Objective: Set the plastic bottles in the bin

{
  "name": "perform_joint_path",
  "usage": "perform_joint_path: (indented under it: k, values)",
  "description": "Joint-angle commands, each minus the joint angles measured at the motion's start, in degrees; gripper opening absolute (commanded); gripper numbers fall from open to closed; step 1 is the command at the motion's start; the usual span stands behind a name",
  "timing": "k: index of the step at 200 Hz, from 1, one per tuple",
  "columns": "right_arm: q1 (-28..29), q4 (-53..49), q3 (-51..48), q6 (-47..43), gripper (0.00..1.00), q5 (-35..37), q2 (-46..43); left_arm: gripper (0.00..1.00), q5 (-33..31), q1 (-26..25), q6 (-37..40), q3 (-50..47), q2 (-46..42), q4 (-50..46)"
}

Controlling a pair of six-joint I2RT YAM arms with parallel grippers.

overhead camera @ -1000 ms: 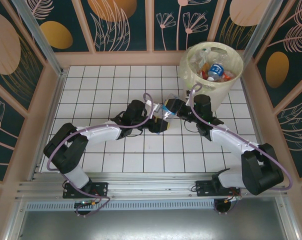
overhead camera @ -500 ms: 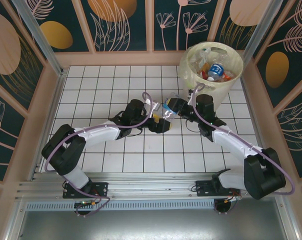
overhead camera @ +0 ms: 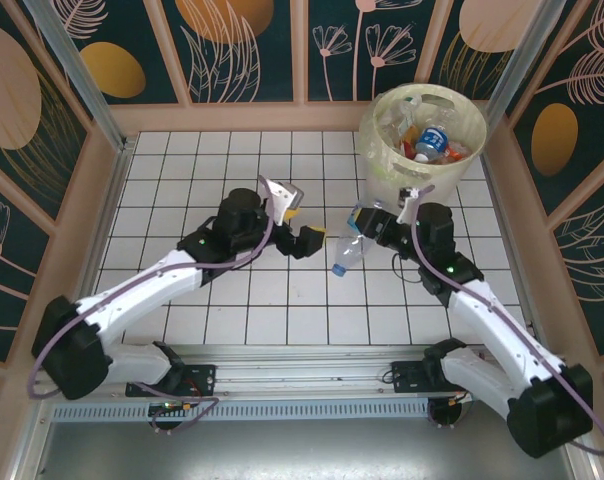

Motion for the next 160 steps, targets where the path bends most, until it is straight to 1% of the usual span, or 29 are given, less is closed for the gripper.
perform_joint_path:
  k: [1,18,40,61,74,86,103,139,160]
  values:
    - [-0.40,-7.12,-0.14,-4.47,0.59,5.13,-5.58,0.99,-2.19,0.00,3.56,1.21,-5.50,-2.78]
    - [-0.55,-9.76,2.22,-7.15,0.60,7.18,-9.05,0.99,-2.82,-0.03,3.64,-0.07,-9.04,-1.39]
    - [-0.54,-11.95,7.73,-10.64,0.60,10.01,-10.53,0.99,-4.20,0.00,5.36,-2.18,-11.80,-0.69]
    - [-0.63,-13.71,14.21,-14.13,0.60,16.22,-9.60,0.99,-6.48,-0.05,7.37,-3.00,-12.17,-1.29]
    - [-1.24,-14.54,19.00,-16.30,0.60,20.32,-7.68,0.99,-5.53,-0.05,6.71,-4.14,-12.45,0.49]
    - [-2.29,-14.99,23.77,-18.32,0.60,22.09,-5.32,0.99,-5.48,-0.05,6.40,-4.43,-12.61,0.96]
    - [-4.31,-15.41,29.52,-20.55,0.60,22.72,-1.60,0.99,-6.20,-0.06,6.69,-4.24,-12.65,0.20]
    - [-8.96,-13.69,36.91,-24.88,0.61,23.76,3.67,0.99,-7.26,-0.05,7.15,-3.99,-11.67,-0.86]
    - [-11.20,-14.39,41.98,-27.38,0.62,26.15,7.78,0.99,-6.87,-0.03,7.37,-3.85,-10.87,-0.90]
